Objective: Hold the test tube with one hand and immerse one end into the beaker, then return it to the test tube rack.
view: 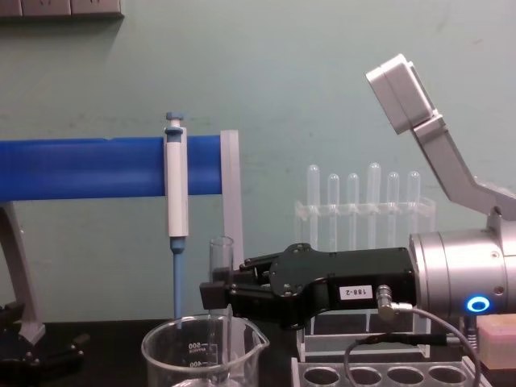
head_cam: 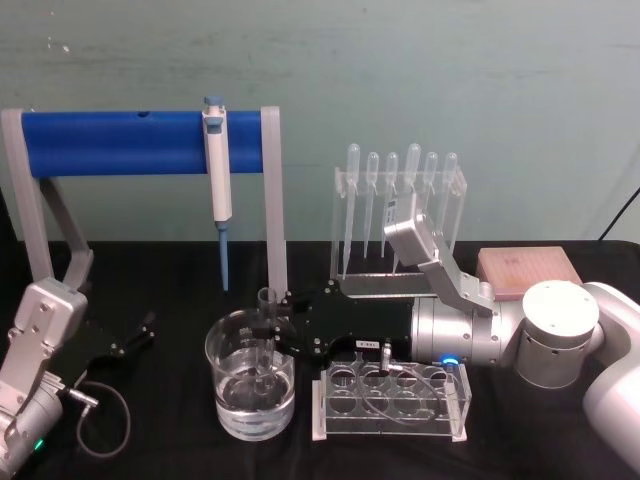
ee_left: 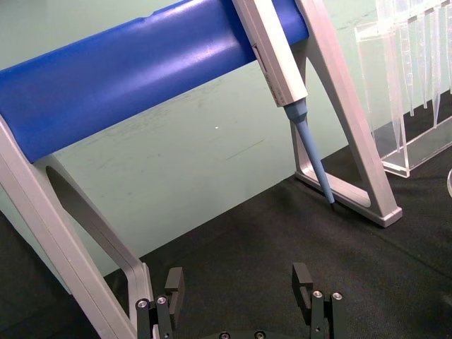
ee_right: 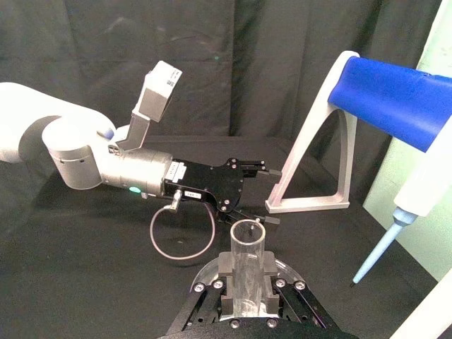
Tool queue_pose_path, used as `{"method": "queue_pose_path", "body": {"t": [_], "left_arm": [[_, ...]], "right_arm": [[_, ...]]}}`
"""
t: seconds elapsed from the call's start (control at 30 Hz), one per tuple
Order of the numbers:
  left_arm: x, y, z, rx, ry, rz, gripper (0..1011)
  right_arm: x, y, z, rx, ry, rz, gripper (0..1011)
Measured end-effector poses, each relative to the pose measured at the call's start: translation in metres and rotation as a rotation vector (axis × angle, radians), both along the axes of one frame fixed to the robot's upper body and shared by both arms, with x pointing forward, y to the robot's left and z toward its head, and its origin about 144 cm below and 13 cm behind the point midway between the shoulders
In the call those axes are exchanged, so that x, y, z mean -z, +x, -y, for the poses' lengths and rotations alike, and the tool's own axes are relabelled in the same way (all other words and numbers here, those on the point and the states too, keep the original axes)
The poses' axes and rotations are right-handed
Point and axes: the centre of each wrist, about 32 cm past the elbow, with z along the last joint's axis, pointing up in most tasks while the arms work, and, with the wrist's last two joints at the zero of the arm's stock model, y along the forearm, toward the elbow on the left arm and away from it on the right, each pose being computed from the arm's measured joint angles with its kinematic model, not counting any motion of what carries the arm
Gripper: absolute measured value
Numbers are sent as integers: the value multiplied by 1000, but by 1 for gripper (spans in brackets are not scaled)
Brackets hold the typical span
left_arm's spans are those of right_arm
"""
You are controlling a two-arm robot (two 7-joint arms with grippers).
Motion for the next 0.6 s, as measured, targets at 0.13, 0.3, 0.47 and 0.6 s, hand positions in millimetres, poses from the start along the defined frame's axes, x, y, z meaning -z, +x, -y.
{"method": "queue_pose_path", "body": {"t": [0.13,0.3,0.47,0.6], "left_arm": [[0,0,0,0,0,0,1000],[0,0,0,0,0,0,1000],[0,0,0,0,0,0,1000],[0,0,0,0,0,0,1000]], "right_arm": [[0,0,0,0,0,0,241],[0,0,0,0,0,0,241],[0,0,0,0,0,0,241],[0,0,0,0,0,0,241]]}}
